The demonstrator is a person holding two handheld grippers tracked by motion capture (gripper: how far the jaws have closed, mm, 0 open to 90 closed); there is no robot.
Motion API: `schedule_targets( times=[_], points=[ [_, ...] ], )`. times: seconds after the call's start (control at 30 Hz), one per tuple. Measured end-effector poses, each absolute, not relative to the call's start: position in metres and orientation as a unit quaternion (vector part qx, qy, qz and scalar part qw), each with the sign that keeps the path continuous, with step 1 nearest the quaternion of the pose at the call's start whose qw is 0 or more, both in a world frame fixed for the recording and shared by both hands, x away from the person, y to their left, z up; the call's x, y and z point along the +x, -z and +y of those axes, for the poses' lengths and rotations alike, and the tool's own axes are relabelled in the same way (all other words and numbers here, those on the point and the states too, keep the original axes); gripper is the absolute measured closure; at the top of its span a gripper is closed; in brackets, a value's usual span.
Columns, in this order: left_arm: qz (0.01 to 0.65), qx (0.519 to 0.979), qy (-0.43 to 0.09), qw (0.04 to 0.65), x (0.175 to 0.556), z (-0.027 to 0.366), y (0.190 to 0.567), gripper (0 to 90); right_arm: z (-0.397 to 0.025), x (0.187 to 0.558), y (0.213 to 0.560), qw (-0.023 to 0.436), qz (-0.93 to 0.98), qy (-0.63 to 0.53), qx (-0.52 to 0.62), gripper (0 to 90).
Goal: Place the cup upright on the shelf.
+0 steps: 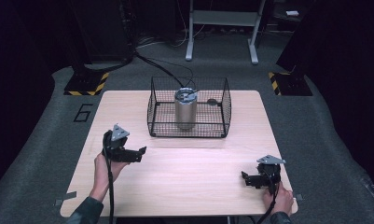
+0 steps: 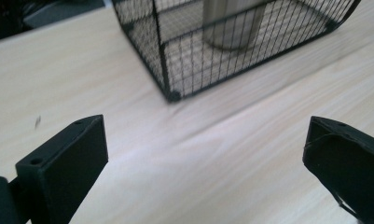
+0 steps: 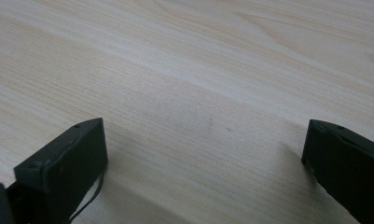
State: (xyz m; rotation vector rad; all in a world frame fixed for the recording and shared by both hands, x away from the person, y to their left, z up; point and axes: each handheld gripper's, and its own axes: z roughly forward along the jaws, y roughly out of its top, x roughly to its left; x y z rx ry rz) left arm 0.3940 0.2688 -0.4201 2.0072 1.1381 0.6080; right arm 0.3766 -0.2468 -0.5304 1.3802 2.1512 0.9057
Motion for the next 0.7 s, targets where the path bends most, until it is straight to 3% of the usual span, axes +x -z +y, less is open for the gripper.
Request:
schedule_targets(
  times=[0.4, 0.7],
  points=[
    [0.54, 0.748, -0.218, 0.318, 0.363, 0.317, 0.511, 0.0, -0.247, 0.377, 0.531, 0.214, 0.774, -0.327, 0.498, 0.0],
    [0.567, 0.726, -0.244, 0.304, 0.359, 0.334, 0.532, 0.0, -0.247, 0.377, 0.53, 0.214, 0.774, -0.326, 0.498, 0.0]
  ],
)
